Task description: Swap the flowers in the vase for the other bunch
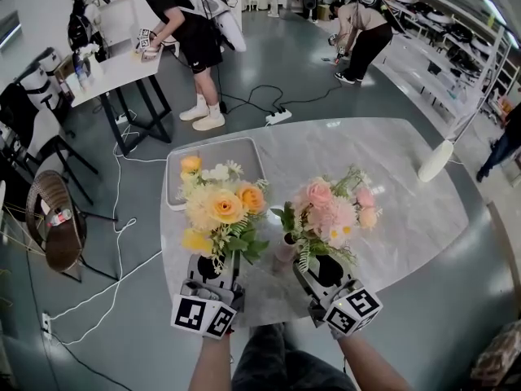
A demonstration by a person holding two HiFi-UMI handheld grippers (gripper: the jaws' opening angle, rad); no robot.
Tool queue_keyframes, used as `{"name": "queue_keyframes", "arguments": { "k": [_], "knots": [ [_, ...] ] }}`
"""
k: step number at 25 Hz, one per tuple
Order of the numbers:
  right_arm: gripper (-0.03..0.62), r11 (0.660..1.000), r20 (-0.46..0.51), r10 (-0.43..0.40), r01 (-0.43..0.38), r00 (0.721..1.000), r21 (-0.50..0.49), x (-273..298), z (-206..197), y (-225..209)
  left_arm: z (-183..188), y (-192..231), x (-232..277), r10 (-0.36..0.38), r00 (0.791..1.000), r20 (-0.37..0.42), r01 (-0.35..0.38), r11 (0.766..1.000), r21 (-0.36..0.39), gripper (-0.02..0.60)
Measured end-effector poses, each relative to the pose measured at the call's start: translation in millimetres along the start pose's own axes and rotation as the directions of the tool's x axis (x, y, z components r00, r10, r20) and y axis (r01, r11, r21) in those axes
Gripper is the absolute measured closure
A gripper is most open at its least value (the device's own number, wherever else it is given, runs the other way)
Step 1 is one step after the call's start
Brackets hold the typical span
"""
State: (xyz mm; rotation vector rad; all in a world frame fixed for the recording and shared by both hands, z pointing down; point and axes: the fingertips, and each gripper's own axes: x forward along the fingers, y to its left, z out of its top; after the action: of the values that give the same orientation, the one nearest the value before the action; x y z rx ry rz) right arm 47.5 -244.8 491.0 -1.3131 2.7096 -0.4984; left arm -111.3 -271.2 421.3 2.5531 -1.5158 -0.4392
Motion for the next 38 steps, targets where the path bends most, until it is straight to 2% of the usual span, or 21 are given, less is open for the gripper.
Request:
{"name": "queue_keyframes", "arguments": {
  "k": [10,12,17,20,28,38],
  "knots": [
    [0.36,0.999,-0.035,-0.039,0.04,0.999,0.023,-15,1,-1,11,-11,-5,-0.001,1.0,0.004,0.001,1.0,-0.008,0.505],
    [0.388,0.999,-0.03,-0.037,0.037,0.999,0.016,-19,-1,2,10,-14,-9,-0.003,1.0,0.007,0.003,1.0,-0.007,0.505],
    [0.525,1.0,-0.006,-0.014,0.014,1.0,-0.023,-37,-1,14,6,-28,-25,-0.012,1.0,0.012,0.012,1.0,0.001,0.505],
    [0.555,0.999,0.005,0.001,-0.001,1.0,-0.042,-42,5,24,9,-32,-33,-0.014,1.0,0.014,0.014,1.0,-0.001,0.505],
    [0.563,0.989,0.018,0.05,-0.048,0.999,-0.141,-55,32,60,21,-47,-50,-0.032,0.999,0.016,0.032,0.999,-0.014,0.505],
    [0.566,0.984,0.043,0.023,-0.015,0.999,-0.18,-78,53,77,23,-71,-76,-0.056,0.998,-0.004,0.056,0.998,-0.042,0.505]
  ]
}}
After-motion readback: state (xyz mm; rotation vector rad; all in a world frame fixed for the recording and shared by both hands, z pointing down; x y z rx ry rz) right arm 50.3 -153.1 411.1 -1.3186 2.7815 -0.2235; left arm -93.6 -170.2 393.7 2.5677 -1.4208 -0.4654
